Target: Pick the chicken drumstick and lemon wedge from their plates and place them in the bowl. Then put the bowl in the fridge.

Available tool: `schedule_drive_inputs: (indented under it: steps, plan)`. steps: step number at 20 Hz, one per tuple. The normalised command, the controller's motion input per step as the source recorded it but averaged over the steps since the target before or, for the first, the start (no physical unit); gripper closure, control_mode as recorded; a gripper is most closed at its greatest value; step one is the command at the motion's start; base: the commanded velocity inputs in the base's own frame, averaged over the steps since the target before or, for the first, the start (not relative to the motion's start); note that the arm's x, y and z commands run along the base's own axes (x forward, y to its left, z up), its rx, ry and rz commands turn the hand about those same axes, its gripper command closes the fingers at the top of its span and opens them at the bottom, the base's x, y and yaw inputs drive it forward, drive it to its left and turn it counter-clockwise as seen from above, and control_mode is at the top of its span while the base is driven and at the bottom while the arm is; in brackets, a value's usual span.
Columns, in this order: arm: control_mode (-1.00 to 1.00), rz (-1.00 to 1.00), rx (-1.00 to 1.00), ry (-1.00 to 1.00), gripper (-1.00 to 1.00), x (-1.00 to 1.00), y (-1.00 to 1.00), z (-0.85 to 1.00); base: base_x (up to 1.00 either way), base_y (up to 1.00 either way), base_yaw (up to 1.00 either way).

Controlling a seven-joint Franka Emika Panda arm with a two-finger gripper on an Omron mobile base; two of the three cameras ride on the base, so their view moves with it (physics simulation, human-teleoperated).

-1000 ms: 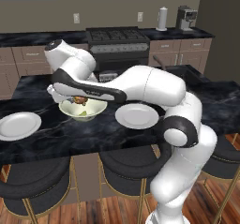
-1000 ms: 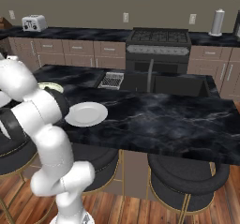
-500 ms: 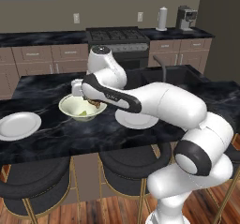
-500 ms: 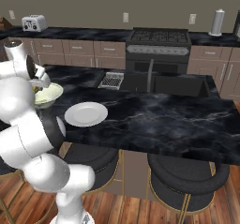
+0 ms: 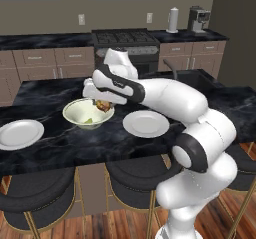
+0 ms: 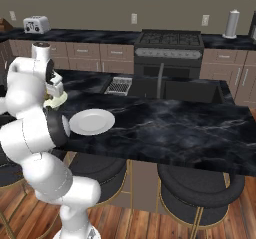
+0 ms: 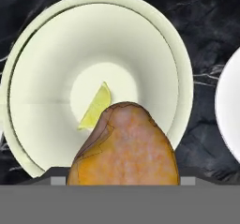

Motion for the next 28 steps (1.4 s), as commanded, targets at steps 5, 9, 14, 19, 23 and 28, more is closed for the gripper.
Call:
schedule_drive_inputs:
  steps: [5, 9, 14, 19, 23, 28]
  plan:
    - [-1.0, -0.08, 0.0, 0.11, 1.0, 0.42, 0.0, -0.01, 0.0, 0.0, 0.0]
    - [-1.0, -0.13, 0.0, 0.03, 1.0, 0.35, 0.06, -0.09, 0.0, 0.0, 0.0]
    - [-1.0, -0.19, 0.0, 0.0, 1.0, 0.34, 0.16, -0.17, 0.0, 0.0, 0.0]
    - [-1.0, -0.21, 0.0, 0.0, 1.0, 0.22, 0.15, -0.23, 0.0, 0.0, 0.0]
    - [-1.0, -0.18, 0.0, 0.06, 1.0, 0.13, 0.1, -0.25, 0.0, 0.0, 0.0]
    - [-1.0, -0.15, 0.0, 0.08, 1.0, 0.11, 0.07, -0.26, 0.0, 0.0, 0.0]
